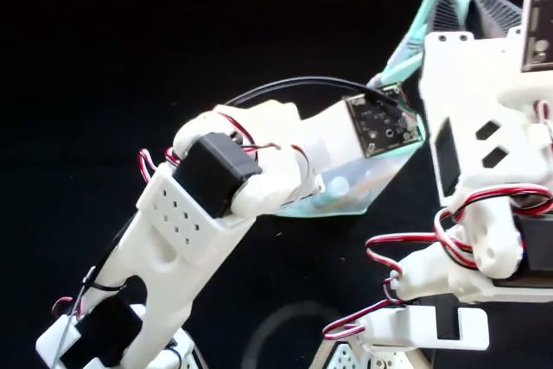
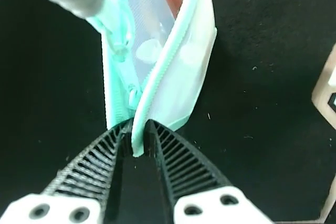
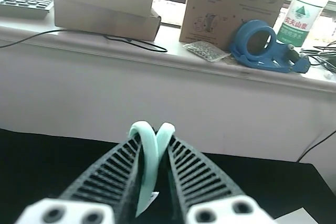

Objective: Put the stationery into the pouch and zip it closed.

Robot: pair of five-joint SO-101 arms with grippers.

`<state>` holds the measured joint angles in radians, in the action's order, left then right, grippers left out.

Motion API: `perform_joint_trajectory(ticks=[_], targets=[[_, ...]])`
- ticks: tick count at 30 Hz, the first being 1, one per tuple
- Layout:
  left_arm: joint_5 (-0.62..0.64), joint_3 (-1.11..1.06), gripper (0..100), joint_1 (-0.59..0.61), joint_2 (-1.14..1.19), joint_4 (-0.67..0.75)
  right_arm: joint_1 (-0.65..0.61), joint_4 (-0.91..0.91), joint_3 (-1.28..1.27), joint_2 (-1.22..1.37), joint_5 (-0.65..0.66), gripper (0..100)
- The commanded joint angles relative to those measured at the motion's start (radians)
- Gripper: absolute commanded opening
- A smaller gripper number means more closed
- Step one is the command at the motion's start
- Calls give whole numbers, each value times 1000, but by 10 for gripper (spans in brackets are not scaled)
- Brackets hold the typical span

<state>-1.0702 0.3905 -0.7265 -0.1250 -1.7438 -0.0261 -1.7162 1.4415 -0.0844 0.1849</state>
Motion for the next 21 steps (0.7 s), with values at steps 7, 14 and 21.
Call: perform_joint_trajectory(ticks=[7, 14, 21], targets=[[160, -62, 6, -19, -105, -28, 61, 21, 4, -8, -8, 6], [249, -191, 6, -56, -176, -26, 61, 13, 4, -8, -8, 6], [252, -182, 95, -67, -182, -26, 58, 10, 4, -8, -8, 6]])
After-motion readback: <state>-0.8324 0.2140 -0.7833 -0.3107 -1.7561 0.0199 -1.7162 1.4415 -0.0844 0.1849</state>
